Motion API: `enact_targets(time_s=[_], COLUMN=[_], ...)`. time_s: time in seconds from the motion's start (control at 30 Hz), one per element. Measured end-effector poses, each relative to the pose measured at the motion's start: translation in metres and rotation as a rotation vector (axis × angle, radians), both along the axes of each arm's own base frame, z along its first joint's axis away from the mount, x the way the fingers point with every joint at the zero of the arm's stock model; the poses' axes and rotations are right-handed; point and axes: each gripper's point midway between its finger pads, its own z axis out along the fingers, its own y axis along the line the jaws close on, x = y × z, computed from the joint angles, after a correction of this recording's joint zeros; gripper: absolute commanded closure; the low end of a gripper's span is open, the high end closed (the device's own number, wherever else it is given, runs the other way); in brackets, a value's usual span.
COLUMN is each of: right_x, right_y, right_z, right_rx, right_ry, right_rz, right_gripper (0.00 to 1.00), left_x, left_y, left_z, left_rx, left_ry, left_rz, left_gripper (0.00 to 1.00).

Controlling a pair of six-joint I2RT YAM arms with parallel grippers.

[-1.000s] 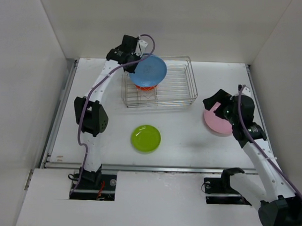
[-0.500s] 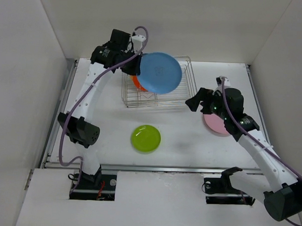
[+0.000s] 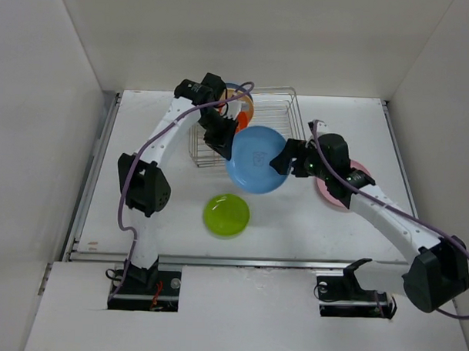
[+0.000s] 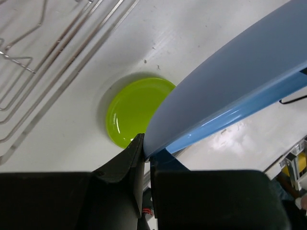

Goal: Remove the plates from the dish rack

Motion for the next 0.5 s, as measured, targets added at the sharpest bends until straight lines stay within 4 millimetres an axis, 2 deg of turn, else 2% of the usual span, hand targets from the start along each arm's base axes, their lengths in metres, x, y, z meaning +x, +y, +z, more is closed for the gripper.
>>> enact_targets(time_s=[0.07, 0.1, 0.2, 0.23, 0.3, 0.33, 0.37, 0.4, 0.43, 0.5], right_x=[0.003, 0.004, 0.005, 0.003, 0.001, 0.000, 0.000, 0.001, 0.002, 0.004], right_y=[0.000, 0.000, 0.006, 0.008, 0.014, 0.016, 0.016, 0.015, 0.013, 0.007], right_z=[-0.009, -0.009, 0.001, 0.004, 0.011, 0.013, 0.013, 0.013, 0.013, 0.015], right_rx=[-0.010, -0.006, 0.029, 0.044, 0.071, 0.079, 0.084, 0.089, 0.092, 0.101], right_ry=[0.023, 0.028, 0.002, 0.000, -0.014, -0.014, -0.010, -0.004, -0.002, 0.006], right_rz=[-0.021, -0.028, -0.018, -0.004, 0.018, 0.024, 0.017, 0.004, -0.014, -0.064], right_gripper=[0.30, 0.52, 0.85, 0.99, 1.00, 1.00, 1.00, 1.00, 1.00, 1.00], left_x=[-0.006, -0.008, -0.012, -0.007, -0.004, -0.005, -0.005, -0.007, -0.008, -0.009], left_y=[-0.004, -0.005, -0.005, -0.001, 0.002, 0.003, 0.003, 0.002, 0.001, 0.000], left_z=[0.002, 0.002, 0.001, -0.001, -0.001, -0.001, 0.000, 0.001, 0.002, 0.005], left_rx=[-0.009, -0.011, -0.009, 0.008, 0.003, 0.003, 0.000, -0.002, -0.002, 0.001], left_ry=[0.008, 0.010, 0.012, -0.007, -0.008, -0.007, -0.008, -0.007, -0.010, -0.019], left_rz=[-0.025, -0.033, -0.047, -0.047, -0.039, -0.040, -0.044, -0.045, -0.049, -0.039], left_gripper=[1.00, 1.00, 1.00, 0.96, 0.79, 0.55, 0.43, 0.08, 0.00, 0.00])
